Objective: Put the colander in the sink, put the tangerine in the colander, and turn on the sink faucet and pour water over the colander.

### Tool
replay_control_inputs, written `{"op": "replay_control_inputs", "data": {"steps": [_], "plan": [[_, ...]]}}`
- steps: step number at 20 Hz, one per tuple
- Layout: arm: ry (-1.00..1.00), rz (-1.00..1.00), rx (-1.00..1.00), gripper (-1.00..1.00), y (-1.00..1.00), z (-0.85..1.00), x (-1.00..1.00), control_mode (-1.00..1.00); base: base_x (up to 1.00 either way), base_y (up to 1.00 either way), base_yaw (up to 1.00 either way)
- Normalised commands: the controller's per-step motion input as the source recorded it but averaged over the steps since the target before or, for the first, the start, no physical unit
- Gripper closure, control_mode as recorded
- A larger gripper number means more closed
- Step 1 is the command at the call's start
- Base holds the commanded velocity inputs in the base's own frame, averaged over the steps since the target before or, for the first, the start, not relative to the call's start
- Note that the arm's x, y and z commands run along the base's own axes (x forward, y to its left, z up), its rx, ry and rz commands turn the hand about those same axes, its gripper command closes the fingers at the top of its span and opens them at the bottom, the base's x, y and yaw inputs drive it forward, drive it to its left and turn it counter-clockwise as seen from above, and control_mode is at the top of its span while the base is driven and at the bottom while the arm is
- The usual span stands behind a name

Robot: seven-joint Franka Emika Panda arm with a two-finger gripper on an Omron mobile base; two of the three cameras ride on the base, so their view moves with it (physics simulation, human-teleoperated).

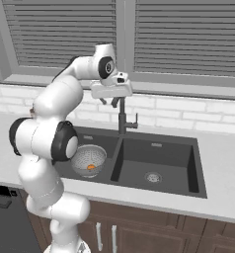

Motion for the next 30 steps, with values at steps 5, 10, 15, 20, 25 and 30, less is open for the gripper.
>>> {"op": "replay_control_inputs", "data": {"steps": [5, 10, 15, 20, 25, 30], "plan": [[0.0, -0.08, 0.09, -1.0, -0.07, -0.06, 0.51, -1.0, 0.0, 0.0, 0.0], [-0.03, -0.06, 0.06, -1.0, 0.02, -0.14, 0.38, -1.0, 0.0, 0.0, 0.0], [-0.06, -0.01, 0.0, -1.0, 0.01, -0.13, 0.23, -1.0, 0.0, 0.0, 0.0], [-0.08, 0.0, 0.0, -1.0, 0.0, -0.19, -0.06, -1.0, 0.0, 0.0, 0.0], [-0.07, -0.02, 0.0, -1.0, 0.01, -0.21, -0.06, -1.0, 0.0, 0.0, 0.0], [-0.06, -0.02, 0.0, -1.0, 0.13, -0.25, 0.0, -1.0, 0.0, 0.0, 0.0]]}}
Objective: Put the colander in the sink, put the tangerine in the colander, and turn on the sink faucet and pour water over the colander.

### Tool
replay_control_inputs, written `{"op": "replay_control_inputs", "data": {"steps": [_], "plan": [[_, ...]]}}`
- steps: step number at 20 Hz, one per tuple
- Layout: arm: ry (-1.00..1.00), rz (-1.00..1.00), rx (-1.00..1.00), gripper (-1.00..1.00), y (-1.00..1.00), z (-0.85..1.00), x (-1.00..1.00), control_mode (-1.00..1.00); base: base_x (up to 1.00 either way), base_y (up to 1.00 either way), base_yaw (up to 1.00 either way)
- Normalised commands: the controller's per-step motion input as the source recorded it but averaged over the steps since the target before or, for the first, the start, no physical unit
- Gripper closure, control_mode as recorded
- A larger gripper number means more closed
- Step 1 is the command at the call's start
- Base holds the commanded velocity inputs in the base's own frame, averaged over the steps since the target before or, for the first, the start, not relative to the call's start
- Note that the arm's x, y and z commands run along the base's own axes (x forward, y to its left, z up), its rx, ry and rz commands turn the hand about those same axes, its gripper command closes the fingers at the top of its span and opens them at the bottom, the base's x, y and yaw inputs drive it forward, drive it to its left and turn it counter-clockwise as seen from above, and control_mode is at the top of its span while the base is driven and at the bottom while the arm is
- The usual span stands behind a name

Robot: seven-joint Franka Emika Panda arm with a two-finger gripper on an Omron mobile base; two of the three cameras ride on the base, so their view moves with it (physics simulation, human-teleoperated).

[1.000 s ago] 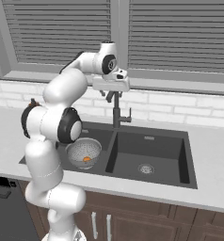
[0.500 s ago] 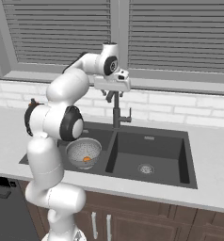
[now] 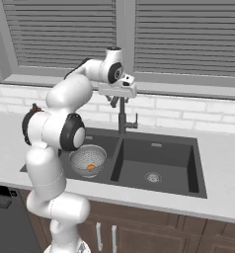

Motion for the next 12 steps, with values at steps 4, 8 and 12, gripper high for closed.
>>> {"op": "replay_control_inputs", "data": {"steps": [4, 8, 12], "plan": [[-0.01, -0.05, 0.0, -1.0, 0.22, -0.27, 0.03, -1.0, 0.0, 0.0, 0.0], [0.0, -0.08, 0.0, -1.0, 0.4, -0.32, 0.01, -1.0, 0.0, 0.0, 0.0], [0.0, -0.12, 0.0, -1.0, 0.51, -0.29, 0.13, -1.0, 0.0, 0.0, 0.0]]}}
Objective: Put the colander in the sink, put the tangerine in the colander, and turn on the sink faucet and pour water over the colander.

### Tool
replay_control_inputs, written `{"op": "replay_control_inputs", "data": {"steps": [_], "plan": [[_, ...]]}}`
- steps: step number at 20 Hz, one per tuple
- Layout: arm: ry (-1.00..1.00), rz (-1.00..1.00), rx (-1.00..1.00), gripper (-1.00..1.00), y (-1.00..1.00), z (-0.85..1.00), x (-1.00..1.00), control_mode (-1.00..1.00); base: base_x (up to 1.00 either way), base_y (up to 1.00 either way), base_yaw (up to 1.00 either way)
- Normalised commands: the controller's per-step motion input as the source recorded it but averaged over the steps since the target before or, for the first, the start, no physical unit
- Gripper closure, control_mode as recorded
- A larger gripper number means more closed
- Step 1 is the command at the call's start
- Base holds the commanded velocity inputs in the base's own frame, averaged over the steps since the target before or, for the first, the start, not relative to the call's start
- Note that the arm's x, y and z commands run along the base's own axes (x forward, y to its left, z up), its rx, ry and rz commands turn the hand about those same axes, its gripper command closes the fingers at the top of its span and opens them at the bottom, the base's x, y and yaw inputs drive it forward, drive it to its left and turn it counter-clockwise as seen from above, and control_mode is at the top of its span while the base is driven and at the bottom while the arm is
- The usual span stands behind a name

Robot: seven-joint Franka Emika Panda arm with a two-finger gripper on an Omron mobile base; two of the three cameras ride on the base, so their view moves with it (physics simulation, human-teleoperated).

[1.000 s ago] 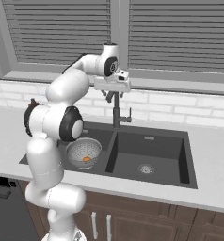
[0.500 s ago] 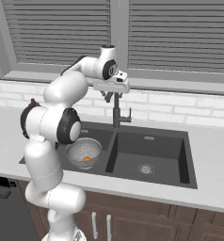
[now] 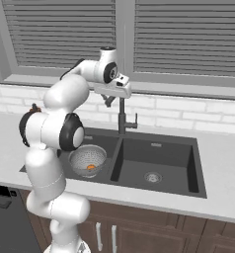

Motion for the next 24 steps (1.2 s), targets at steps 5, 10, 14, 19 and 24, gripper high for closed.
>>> {"op": "replay_control_inputs", "data": {"steps": [5, 10, 14, 19, 24], "plan": [[0.01, -0.12, 0.04, -1.0, 0.44, -0.26, 0.2, -1.0, 0.0, 0.0, 0.0], [0.0, -0.11, 0.05, -1.0, 0.46, -0.31, 0.26, -1.0, 0.0, 0.0, 0.0], [0.0, -0.12, 0.06, -1.0, 0.4, -0.35, 0.28, -1.0, 0.0, 0.0, 0.0], [0.0, -0.12, 0.03, -1.0, 0.33, -0.39, 0.26, -1.0, 0.0, 0.0, 0.0], [0.0, -0.12, 0.01, -1.0, 0.26, -0.42, 0.27, -1.0, 0.0, 0.0, 0.0]]}}
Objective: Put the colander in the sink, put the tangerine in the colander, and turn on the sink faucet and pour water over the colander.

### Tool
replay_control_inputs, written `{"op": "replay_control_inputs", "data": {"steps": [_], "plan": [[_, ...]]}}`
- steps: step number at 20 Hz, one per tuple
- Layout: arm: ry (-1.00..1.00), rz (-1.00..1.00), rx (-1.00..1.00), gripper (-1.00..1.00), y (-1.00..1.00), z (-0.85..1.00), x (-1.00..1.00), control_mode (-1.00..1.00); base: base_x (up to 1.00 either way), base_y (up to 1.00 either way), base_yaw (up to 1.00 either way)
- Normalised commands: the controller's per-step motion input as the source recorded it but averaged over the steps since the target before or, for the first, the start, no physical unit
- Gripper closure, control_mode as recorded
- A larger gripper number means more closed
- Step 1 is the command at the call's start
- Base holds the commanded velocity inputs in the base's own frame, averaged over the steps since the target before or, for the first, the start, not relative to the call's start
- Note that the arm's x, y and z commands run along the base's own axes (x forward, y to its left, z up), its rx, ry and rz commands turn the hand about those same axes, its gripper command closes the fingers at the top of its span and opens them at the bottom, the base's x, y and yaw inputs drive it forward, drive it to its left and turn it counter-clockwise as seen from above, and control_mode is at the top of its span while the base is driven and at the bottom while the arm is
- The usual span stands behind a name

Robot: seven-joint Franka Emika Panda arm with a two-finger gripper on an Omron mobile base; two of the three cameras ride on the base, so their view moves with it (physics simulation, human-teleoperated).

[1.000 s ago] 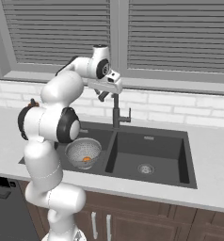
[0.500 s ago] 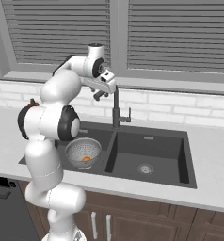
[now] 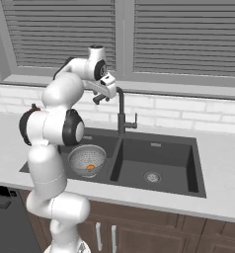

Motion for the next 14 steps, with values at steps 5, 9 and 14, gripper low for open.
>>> {"op": "replay_control_inputs", "data": {"steps": [5, 9, 14], "plan": [[0.0, -0.11, 0.0, -1.0, 0.24, -0.41, 0.31, -1.0, 0.0, 0.0, 0.0], [0.0, -0.1, 0.0, -1.0, 0.2, -0.4, 0.26, -1.0, 0.0, 0.0, 0.0], [0.0, -0.09, 0.0, -1.0, 0.17, -0.41, 0.25, -1.0, 0.0, 0.0, 0.0]]}}
